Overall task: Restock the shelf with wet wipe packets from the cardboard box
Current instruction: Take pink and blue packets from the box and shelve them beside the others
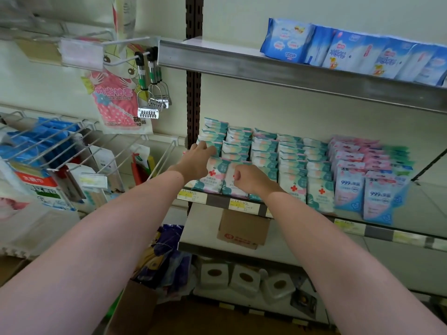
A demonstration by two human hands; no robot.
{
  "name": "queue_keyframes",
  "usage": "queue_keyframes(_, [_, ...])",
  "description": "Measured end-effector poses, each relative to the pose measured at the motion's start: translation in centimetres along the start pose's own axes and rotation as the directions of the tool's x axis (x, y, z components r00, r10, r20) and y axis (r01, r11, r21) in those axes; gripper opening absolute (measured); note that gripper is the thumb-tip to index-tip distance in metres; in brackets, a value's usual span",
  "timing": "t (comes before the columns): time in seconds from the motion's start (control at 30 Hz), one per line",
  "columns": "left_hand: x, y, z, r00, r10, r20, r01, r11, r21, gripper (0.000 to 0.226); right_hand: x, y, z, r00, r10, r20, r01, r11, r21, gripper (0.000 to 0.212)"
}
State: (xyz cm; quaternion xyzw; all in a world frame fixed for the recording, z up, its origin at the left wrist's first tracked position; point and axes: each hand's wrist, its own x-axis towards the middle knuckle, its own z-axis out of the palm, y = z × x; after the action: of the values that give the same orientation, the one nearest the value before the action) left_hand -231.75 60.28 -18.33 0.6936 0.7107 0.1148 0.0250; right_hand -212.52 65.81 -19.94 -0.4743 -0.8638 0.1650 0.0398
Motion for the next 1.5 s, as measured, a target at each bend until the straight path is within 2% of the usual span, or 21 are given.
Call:
queue_keyframes(0.23, [-2.5,1.3,-0.9,0.992,-0.107,-0.067,0.109,0.993,0.036,0.055,-1.7,-1.1,-0.1,0.998,-0.052,0.038,0.051,0.998,0.04,0.008])
queue_keyframes(0.33, [-4.0,1.8,-1.2,0.98,-0.199,-0.013,0.2,0.979,0.038,0.047,-2.5,-1.5,-0.1,0.991,-0.105,0.079,0.103,0.994,0.034,0.008])
queue_keyframes(0.43, [-6.1,2.0,-1.7,0.962,-0.269,0.04,0.263,0.958,0.116,0.042,-2.9,-2.5,-0.1,0.98,-0.161,0.118,0.158,0.987,0.032,0.005])
queue_keyframes(0.57, [-10.4,1.6,-1.7,0.91,-0.399,0.115,0.385,0.914,0.13,0.044,-4.0,-5.2,1.0,0.957,-0.231,0.177,0.225,0.973,0.052,0.003])
queue_keyframes(0.73, [-17.5,0.3,0.1,0.85,-0.512,0.125,0.496,0.857,0.143,0.041,-6.2,-8.1,5.0,0.915,-0.295,0.275,0.293,0.955,0.051,0.007])
queue_keyframes(1.0, [-27.5,-2.1,3.5,0.728,-0.639,0.247,0.624,0.767,0.146,0.027,-10.1,-11.8,12.0,0.845,-0.358,0.397,0.361,0.93,0.068,0.008])
queue_keyframes(1.23, [-35.9,-6.7,6.8,0.666,-0.69,0.285,0.696,0.712,0.098,0.04,-12.7,-17.9,18.9,0.789,-0.382,0.482,0.402,0.913,0.065,0.003])
queue_keyframes(1.4, [-41.9,-11.4,7.6,0.604,-0.711,0.36,0.743,0.666,0.067,0.029,-14.7,-23.9,23.6,0.747,-0.387,0.54,0.421,0.905,0.064,0.003])
queue_keyframes(1.5, [-45.5,-14.3,8.8,0.584,-0.717,0.38,0.763,0.645,0.045,0.03,-16.0,-27.2,26.5,0.712,-0.376,0.593,0.449,0.893,0.028,0.003])
